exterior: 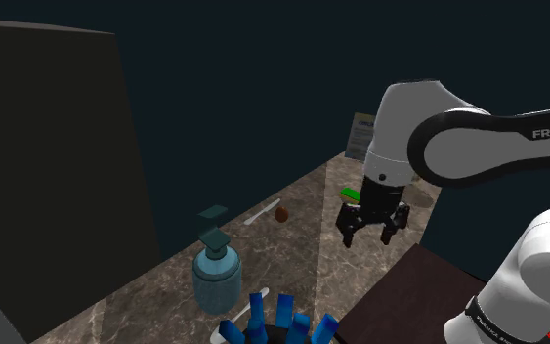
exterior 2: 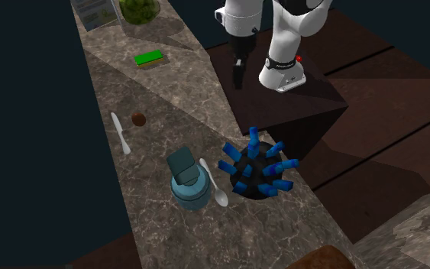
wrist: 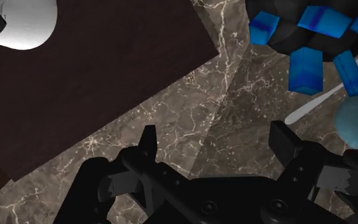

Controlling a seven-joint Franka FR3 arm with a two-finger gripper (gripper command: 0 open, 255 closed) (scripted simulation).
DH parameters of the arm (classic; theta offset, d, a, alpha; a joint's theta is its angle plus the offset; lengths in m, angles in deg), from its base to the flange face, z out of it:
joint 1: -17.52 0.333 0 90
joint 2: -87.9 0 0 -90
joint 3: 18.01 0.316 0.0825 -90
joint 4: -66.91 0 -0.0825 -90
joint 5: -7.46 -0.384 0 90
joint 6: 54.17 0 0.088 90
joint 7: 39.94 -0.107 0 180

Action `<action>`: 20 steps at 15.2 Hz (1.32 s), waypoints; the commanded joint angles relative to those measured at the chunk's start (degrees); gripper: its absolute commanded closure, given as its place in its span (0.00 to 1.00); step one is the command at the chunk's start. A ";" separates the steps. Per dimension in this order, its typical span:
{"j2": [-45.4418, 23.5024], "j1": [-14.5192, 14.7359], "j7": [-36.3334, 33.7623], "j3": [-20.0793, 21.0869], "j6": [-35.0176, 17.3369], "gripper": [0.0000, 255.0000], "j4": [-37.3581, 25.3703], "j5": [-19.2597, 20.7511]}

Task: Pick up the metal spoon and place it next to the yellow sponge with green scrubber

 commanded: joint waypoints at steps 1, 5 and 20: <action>-3.81 -0.74 -4.98 4.16 -5.46 0.00 0.28 -3.00; -12.90 -4.22 -14.53 12.44 -15.56 0.00 -1.46 -6.22; -65.14 -4.27 -91.47 9.35 -45.14 0.00 -20.36 55.40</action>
